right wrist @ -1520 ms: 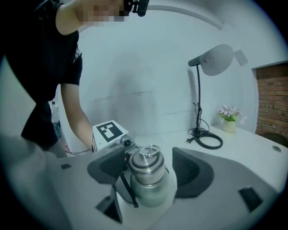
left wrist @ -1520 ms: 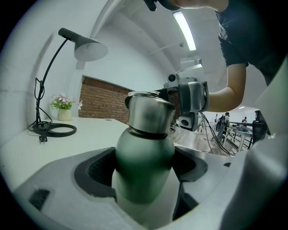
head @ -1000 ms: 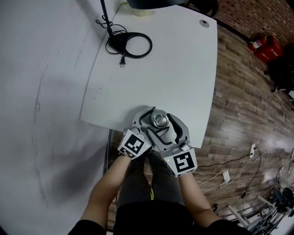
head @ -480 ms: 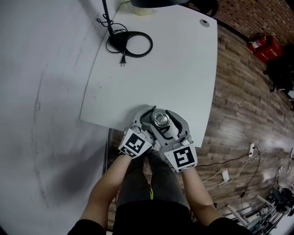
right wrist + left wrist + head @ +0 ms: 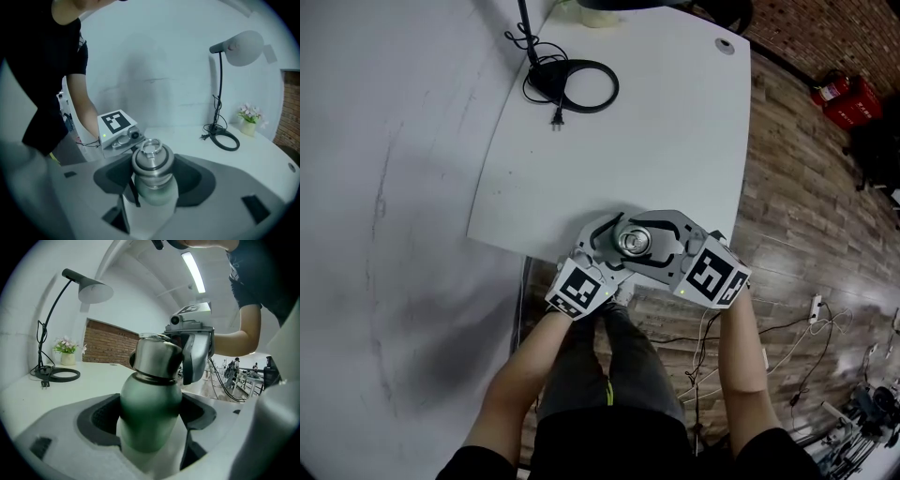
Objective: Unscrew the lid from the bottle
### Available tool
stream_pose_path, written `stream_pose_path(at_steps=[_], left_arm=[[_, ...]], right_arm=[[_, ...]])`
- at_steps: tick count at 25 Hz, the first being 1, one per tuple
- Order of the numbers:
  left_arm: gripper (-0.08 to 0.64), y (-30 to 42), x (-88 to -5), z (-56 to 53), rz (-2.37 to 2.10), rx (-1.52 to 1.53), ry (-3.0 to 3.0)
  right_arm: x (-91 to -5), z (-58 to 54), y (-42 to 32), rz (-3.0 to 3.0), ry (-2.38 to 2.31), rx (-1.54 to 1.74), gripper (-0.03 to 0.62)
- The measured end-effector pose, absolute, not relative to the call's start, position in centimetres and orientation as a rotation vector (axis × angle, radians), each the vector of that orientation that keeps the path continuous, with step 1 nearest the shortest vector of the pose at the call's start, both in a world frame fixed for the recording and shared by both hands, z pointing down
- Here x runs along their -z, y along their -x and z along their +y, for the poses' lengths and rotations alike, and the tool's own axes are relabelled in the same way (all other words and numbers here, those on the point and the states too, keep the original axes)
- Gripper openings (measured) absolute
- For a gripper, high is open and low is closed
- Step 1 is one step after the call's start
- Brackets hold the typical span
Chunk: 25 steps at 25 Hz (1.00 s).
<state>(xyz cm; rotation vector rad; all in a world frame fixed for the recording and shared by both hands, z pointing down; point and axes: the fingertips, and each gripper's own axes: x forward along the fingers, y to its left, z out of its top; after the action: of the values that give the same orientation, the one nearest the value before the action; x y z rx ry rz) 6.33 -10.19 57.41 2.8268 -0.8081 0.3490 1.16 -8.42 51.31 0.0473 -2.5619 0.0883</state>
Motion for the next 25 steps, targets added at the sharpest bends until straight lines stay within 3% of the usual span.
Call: stream_pose_path(at_steps=[14,25], left_arm=[[0.386,-6.3,-57.5,-10.2,-0.814,-0.353,-2.827],[0.385,-6.3,-57.4,-10.1,-0.818,-0.355,-2.826]], right_arm=[[-52.2,-8.4,-3.3,-2.521,-0.255,-0.056,0.305],[-51.1,-7.7,-4.6,-2.587,-1.04,-0.238,0.304]])
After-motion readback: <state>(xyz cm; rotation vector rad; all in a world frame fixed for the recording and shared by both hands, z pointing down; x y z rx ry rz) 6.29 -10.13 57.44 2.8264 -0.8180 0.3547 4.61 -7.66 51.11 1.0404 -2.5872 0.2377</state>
